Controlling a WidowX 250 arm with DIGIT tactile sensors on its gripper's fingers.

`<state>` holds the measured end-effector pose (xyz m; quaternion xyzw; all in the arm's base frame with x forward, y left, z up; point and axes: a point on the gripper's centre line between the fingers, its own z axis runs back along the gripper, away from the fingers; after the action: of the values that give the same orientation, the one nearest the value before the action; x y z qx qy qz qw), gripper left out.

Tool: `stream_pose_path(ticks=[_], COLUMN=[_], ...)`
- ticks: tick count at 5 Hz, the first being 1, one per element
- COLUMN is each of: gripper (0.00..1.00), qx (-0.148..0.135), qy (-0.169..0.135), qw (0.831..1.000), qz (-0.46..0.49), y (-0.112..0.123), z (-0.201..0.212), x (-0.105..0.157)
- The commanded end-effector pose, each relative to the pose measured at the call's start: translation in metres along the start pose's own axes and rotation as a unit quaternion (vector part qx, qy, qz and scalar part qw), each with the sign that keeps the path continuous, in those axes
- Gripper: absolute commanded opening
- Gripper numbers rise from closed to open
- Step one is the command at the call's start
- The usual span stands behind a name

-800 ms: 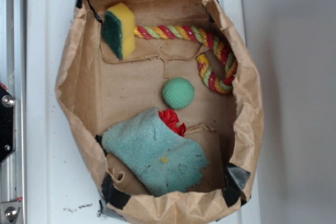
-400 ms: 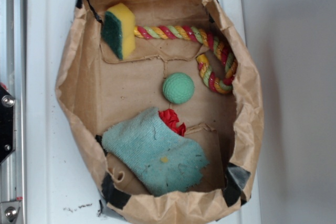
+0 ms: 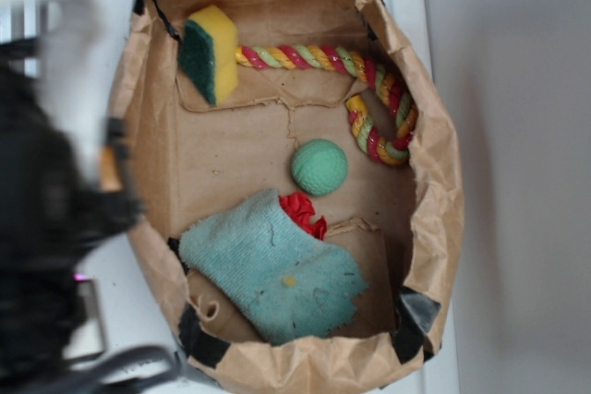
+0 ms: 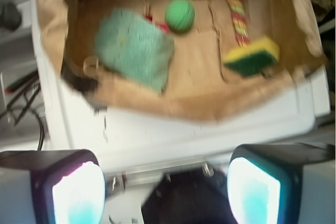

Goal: Grab the green ball.

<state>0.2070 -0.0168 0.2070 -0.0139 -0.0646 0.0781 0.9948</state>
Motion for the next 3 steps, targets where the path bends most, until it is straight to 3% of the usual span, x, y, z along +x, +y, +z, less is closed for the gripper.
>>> stream_pose_path(ticks=[1,2,3], gripper=[1.00,1.00,1.00], qx=[-0.036,-0.048,-0.032], qy=[-0.016,0.002,0.014], qw=[0.999,0.999,0.999], qz=[0.012,0.020,0.020], y=[0.010,0.000,-0.003], z=[-0.056,-0.081,-0.099], x=[0.066,0.089,0.097])
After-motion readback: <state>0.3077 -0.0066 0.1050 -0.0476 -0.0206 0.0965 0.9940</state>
